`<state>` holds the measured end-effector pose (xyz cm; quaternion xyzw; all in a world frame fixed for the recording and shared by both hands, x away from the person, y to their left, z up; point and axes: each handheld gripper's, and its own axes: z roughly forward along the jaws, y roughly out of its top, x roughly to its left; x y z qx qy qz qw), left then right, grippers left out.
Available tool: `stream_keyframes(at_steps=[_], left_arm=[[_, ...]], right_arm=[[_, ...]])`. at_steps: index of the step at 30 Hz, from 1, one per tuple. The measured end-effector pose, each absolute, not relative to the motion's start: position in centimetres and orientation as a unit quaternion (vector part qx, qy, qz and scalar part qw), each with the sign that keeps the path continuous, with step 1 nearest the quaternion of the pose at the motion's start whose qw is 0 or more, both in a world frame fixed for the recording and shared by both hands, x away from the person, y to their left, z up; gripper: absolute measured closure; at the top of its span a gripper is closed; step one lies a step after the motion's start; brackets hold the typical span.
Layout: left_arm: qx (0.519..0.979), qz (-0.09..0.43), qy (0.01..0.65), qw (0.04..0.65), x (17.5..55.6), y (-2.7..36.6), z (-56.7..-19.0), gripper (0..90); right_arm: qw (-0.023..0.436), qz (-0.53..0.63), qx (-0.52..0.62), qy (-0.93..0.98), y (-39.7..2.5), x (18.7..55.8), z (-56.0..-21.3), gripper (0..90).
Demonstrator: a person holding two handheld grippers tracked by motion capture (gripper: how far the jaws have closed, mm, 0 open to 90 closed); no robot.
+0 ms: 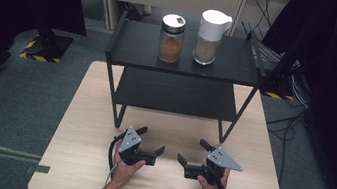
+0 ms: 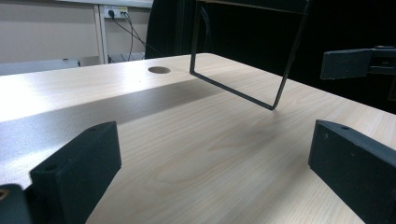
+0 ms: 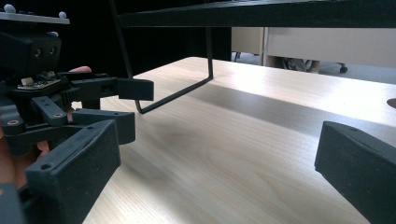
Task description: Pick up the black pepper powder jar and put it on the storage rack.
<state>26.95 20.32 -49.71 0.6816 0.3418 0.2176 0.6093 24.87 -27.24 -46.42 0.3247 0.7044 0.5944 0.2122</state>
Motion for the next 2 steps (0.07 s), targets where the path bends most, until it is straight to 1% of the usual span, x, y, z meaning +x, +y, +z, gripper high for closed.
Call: stream_keyframes(at_steps=[2], left_arm=[[0.682, 0.218, 0.342, 0.609, 26.95, 20.32, -49.71, 1.7]], right_arm=[[0.213, 0.594, 0.324, 0.705, -27.24, 24.88, -46.42, 0.4]])
